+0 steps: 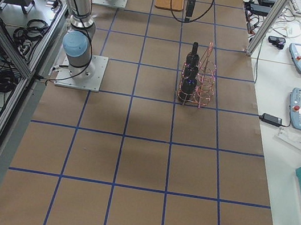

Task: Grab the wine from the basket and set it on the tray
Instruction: 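Lower the right gripper over the wine rack onto the nearest bottle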

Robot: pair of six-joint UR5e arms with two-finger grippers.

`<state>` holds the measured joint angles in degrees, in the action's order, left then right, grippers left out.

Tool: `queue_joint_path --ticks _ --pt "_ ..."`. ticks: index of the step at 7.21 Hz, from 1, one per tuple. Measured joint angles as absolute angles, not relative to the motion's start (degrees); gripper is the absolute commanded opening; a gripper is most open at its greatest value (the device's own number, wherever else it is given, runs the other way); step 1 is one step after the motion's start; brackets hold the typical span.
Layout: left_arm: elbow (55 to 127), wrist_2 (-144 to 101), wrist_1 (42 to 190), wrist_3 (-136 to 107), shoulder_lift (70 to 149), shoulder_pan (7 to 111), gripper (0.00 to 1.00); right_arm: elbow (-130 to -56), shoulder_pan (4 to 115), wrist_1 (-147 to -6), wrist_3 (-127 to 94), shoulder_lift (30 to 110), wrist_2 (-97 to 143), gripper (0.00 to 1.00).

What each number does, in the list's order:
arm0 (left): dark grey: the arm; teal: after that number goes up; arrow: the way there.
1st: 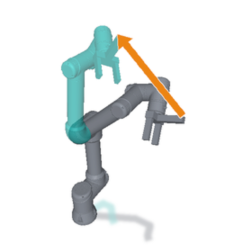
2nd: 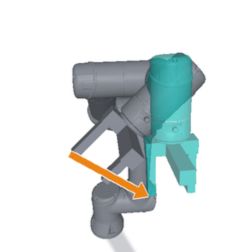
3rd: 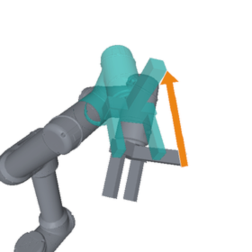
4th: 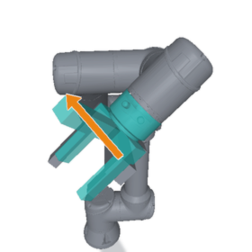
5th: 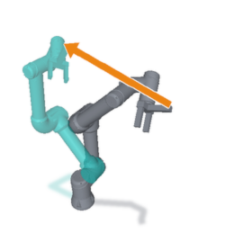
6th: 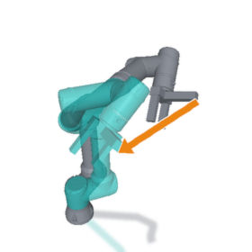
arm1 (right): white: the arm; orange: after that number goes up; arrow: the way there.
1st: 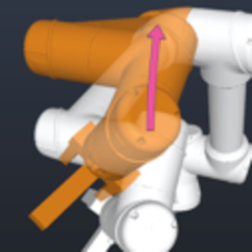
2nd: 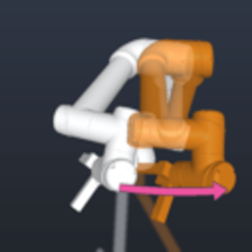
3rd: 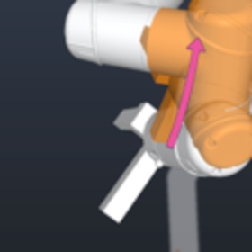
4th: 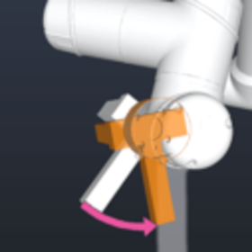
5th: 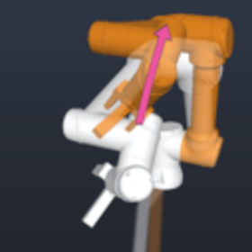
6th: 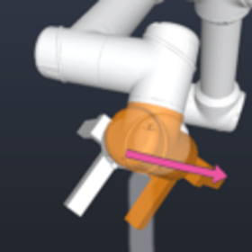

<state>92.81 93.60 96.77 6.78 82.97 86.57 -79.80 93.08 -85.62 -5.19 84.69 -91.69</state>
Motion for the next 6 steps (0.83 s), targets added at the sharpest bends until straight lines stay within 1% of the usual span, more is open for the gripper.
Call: queue_joint_path --ticks 3,5,6 --pt "92.8 93.5 96.6 6.8 83.0 86.6 1.0 -79.8 91.0 -86.1 0.0 84.6 -91.8 0.99" --pt "92.8 93.6 96.6 6.8 83.1 86.6 1.0 -80.0 83.1 -86.4 6.0 84.1 -91.1 0.96" --pt "92.8 93.6 96.6 6.8 83.1 86.6 1.0 -80.6 80.6 -87.0 7.4 83.7 -91.2 0.96"
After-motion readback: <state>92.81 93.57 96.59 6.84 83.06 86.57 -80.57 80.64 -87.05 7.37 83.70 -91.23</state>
